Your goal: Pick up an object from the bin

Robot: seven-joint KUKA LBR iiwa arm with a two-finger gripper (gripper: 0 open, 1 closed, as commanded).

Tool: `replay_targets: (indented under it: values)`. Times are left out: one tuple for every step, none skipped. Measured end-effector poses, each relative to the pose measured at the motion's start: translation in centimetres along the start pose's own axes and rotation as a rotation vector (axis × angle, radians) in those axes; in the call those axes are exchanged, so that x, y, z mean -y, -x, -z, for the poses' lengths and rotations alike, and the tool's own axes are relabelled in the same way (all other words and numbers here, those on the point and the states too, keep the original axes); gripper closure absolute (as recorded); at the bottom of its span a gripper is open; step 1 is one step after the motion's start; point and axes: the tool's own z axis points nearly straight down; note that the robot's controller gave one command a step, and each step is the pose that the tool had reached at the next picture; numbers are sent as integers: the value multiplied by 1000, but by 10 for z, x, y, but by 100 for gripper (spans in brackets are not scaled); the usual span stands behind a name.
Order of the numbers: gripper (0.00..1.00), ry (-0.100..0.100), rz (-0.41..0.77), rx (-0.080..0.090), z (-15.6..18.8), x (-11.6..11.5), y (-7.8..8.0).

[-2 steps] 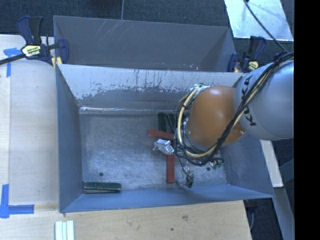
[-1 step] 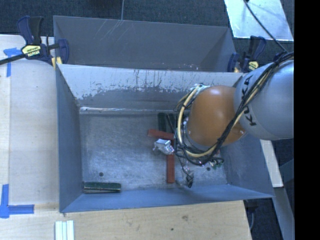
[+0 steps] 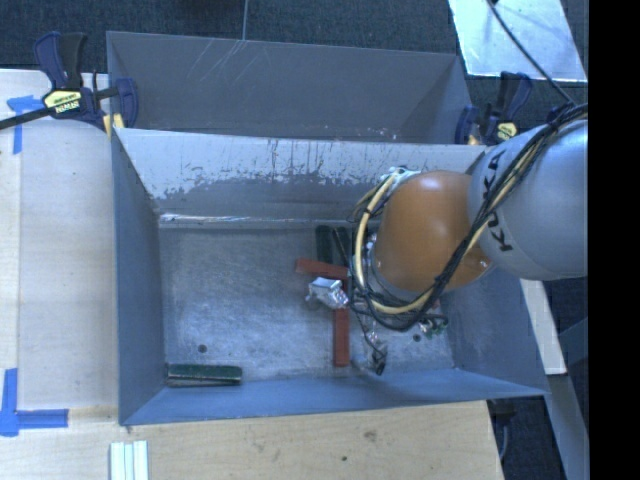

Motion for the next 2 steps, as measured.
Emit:
replay_targets:
  values:
    - [0,0,-1,1,0,0,0]
    - [100,-1,-2,3,0,1,1]
